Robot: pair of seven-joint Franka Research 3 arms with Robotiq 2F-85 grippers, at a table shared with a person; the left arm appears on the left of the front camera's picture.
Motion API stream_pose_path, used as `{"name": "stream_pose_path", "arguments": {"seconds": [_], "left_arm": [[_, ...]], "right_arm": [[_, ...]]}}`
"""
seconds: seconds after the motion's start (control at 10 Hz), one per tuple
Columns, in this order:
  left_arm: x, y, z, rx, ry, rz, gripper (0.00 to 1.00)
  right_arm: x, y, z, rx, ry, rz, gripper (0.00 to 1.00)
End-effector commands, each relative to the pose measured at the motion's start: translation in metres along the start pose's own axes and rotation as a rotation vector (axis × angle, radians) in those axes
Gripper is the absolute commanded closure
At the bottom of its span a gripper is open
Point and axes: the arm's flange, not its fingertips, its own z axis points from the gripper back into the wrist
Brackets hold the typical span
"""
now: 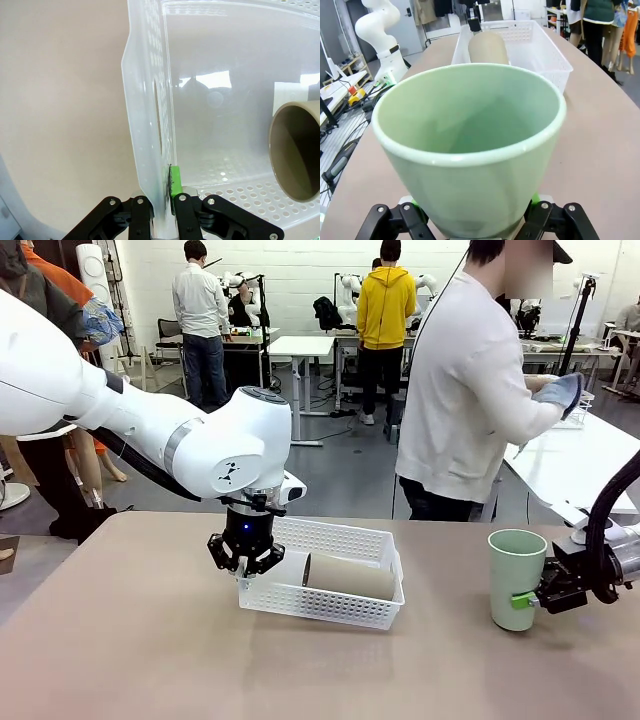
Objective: Clean and organize the cups into the basket.
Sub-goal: Pick up the Reusable plastic cup from the right side of the table and stack it inside the Organizing basket in the center of the table.
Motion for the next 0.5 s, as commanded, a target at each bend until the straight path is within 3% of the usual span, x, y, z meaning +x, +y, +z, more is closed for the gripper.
{"name": "stream_pose_path", "arguments": {"seconds": [0.0,0.1,0.4], "left_arm": [[0.000,0.000,0.001,0.000,-0.002,-0.001,1.00],[0.000,0.000,0.001,0.000,-0.002,-0.001,1.00],[0.000,0.000,0.001,0.000,-0.002,-0.001,1.00]], "right_arm": [[0.009,0.004,0.006,-0.005,-0.041,0.016,1.00],[0.036,0.021,0.013,-0.052,-0.049,-0.018,0.36],[0.142,0.079,0.051,-0.146,-0.053,-0.077,0.36]]}}
